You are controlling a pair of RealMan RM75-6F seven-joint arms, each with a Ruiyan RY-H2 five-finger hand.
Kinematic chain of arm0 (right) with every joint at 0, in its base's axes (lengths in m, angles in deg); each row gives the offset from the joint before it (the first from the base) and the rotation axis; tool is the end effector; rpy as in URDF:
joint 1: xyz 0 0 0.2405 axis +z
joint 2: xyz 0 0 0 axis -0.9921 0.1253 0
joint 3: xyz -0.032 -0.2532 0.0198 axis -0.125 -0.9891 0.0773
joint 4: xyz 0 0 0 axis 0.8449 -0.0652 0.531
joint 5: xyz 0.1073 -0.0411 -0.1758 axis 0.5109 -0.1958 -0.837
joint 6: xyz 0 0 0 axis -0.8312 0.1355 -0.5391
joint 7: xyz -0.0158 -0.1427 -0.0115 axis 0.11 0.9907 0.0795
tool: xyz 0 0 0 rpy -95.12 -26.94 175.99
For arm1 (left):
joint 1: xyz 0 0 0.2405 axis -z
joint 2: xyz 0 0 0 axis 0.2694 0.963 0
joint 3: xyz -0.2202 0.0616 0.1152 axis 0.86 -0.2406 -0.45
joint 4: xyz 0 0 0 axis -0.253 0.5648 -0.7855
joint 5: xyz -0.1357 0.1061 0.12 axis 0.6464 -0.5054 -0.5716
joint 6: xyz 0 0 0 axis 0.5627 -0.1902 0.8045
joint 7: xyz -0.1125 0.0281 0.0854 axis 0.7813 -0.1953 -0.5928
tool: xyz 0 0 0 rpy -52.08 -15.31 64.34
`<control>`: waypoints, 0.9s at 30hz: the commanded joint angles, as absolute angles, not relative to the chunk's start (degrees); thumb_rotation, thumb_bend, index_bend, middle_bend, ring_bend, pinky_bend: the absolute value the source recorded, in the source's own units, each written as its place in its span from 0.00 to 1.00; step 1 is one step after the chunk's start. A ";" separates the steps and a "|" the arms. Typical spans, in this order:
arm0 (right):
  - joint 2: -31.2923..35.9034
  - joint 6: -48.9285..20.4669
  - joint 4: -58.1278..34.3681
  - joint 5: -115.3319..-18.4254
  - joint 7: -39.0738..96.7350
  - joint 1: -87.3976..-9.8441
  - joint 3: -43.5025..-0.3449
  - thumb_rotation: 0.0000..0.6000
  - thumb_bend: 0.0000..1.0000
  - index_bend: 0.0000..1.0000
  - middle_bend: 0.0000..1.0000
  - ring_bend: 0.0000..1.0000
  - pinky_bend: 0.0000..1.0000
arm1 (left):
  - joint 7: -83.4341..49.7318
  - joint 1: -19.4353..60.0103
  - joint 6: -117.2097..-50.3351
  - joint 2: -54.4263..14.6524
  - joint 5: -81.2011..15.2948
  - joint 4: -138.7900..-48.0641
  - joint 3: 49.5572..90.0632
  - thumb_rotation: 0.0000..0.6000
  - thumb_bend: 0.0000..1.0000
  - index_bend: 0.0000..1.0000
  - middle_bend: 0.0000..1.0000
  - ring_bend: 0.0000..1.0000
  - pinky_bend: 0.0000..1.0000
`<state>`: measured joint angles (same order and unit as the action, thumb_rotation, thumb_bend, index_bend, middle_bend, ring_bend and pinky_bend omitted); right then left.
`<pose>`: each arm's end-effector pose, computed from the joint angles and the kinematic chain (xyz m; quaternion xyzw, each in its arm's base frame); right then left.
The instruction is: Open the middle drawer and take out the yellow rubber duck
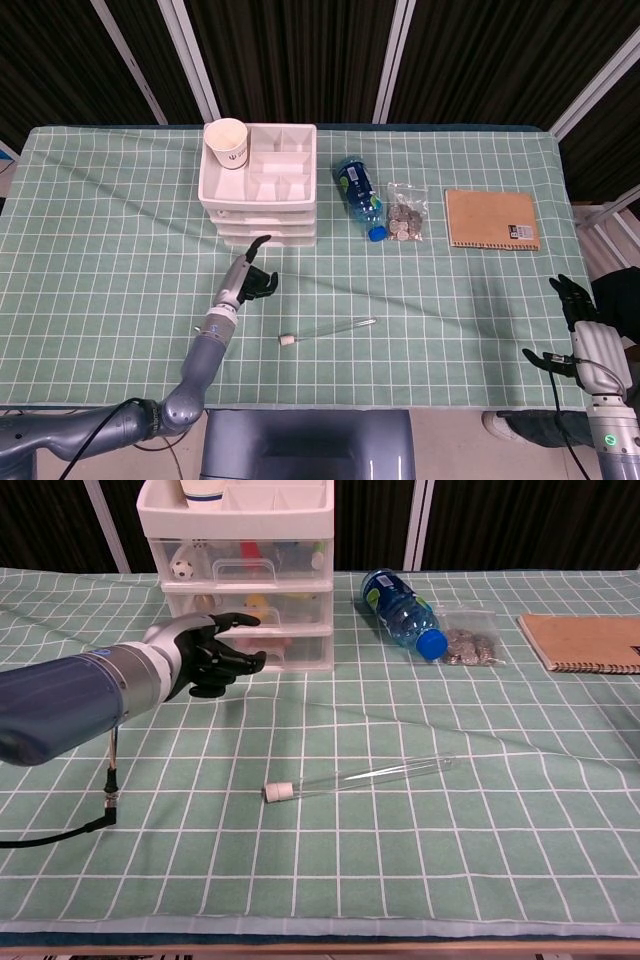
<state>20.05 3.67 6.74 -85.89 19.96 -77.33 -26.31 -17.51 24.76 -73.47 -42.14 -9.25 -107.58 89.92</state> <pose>-0.3127 -0.1947 0.1539 0.5283 -0.4634 0.4435 0.5563 -0.0942 0.3419 -0.0693 -0.4110 -0.7363 -0.4709 0.2593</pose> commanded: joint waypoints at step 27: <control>20.31 2.96 7.36 -85.08 19.48 -77.29 -26.13 1.00 0.02 0.00 0.00 0.00 0.22 | -11.96 30.20 -69.44 -47.25 -8.48 -97.57 92.39 1.00 0.51 0.10 0.99 1.00 1.00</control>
